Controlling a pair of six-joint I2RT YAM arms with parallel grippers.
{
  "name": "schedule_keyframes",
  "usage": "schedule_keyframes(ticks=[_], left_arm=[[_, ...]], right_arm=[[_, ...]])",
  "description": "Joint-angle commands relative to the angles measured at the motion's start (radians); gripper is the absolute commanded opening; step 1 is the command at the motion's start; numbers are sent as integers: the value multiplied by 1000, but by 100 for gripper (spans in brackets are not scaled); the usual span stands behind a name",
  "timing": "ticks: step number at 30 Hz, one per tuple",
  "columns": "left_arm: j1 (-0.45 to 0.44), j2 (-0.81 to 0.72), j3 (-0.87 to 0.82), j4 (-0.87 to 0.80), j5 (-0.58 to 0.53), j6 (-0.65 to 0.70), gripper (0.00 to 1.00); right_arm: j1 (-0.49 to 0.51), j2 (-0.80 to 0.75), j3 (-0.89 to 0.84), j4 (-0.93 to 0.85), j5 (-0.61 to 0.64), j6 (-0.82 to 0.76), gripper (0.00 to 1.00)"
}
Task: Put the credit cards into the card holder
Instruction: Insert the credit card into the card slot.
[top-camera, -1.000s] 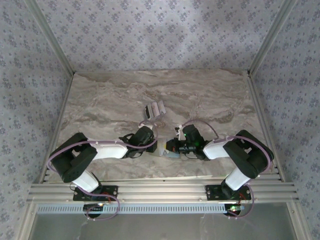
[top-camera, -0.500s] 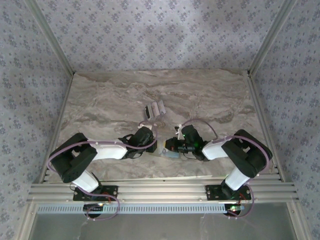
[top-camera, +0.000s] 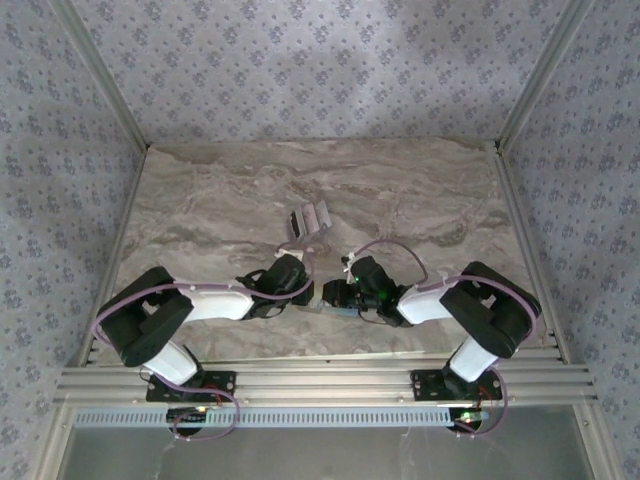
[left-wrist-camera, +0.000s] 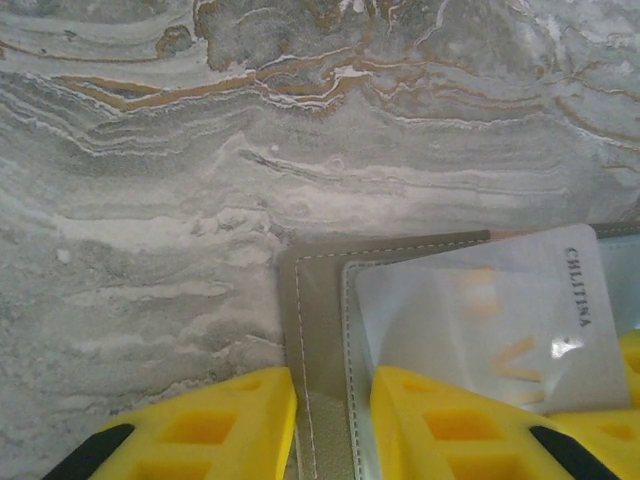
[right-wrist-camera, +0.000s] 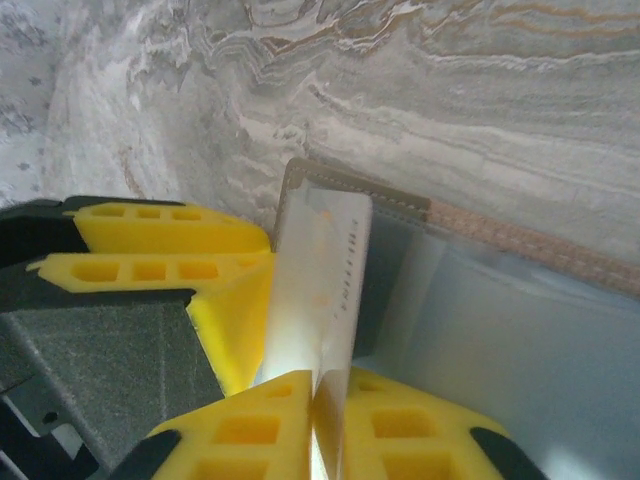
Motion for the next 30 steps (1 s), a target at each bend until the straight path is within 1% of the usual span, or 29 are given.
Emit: schedule_keyframes(ticks=[1,4,9,11,15,20,24,30], left_arm=[[4,5,-46,-128,97,-5,31],[18,-29,-51,-129,129,-1,32],[42,-70,-66,-135,151,2,33],[48,-82,-76,-132,159,2,33],[54,-89,-76,-130,171,4,33],[55,-73,-70,-122,179,5,30],[50,-39,-63,-98,196,4,24],[35,9,-46,-82,197,4,20]], right_arm=[[25,-25,14,-210,45,-53,23],[24,-63,28,-294,61,-79,31],[18,-104,58,-404,70,-116,39],[16,-119,64,-430,77,-127,41],[16,-136,78,-468,87,-146,41],[19,-126,97,-497,102,-157,36],[20,-118,98,-511,128,-160,28],[31,-93,112,-509,139,-163,16]])
